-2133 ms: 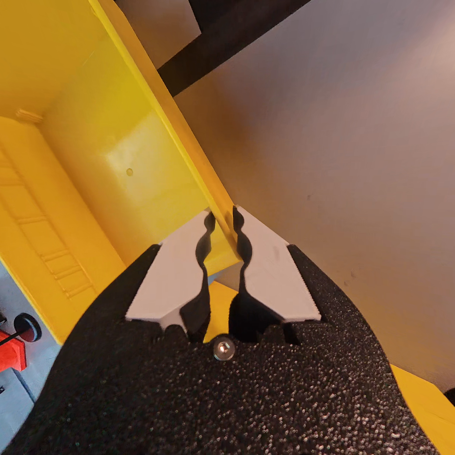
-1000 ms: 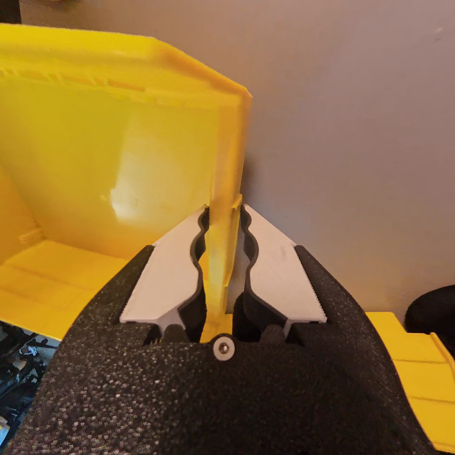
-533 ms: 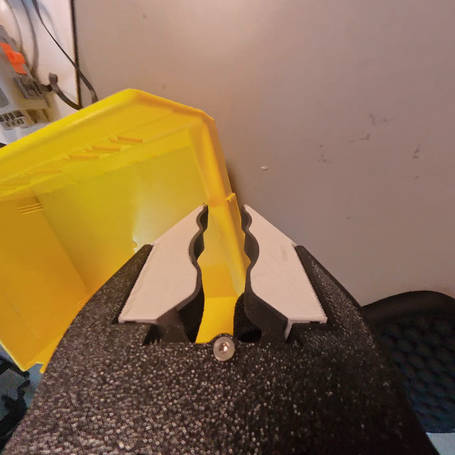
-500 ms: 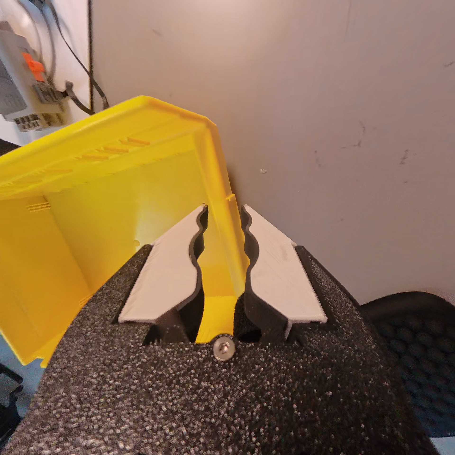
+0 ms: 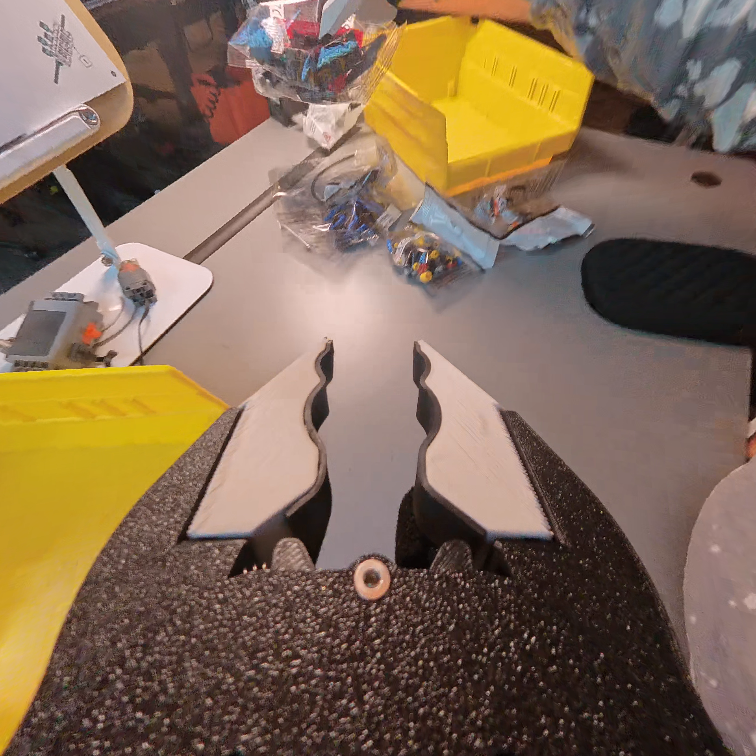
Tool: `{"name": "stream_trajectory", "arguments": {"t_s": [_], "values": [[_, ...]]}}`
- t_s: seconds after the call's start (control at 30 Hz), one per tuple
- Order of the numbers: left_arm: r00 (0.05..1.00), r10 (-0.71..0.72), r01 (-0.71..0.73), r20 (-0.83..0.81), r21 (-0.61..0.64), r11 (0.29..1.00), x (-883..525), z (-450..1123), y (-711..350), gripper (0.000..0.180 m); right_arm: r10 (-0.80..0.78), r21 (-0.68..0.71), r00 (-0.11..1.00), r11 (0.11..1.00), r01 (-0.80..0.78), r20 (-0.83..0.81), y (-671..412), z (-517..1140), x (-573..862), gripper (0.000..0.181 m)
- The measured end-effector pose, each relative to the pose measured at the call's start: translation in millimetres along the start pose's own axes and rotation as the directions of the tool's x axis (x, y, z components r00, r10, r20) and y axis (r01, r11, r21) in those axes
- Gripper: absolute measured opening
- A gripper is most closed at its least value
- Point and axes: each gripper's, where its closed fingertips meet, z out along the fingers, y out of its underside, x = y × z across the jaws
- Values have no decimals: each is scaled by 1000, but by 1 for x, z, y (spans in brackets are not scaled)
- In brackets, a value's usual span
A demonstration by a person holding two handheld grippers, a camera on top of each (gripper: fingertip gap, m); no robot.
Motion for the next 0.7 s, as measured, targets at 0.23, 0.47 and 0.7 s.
{"name": "stream_trajectory", "arguments": {"t_s": [0.23, 0.47, 0.7], "values": [[913, -257, 342, -316, 252, 905, 9, 36, -34, 53, 148, 475, 807, 743, -472, 572, -70, -104, -115, 14], [696, -317, 633, -644, 343, 694, 5, 30, -75, 71, -43, 200, 199, 397, -896, 979, -75, -151, -243, 13], [687, -328, 626, -649, 298, 721, 6, 13, -54, 34, 35, 196, 227, 387, -901, 973, -67, -110, -271, 15]]}}
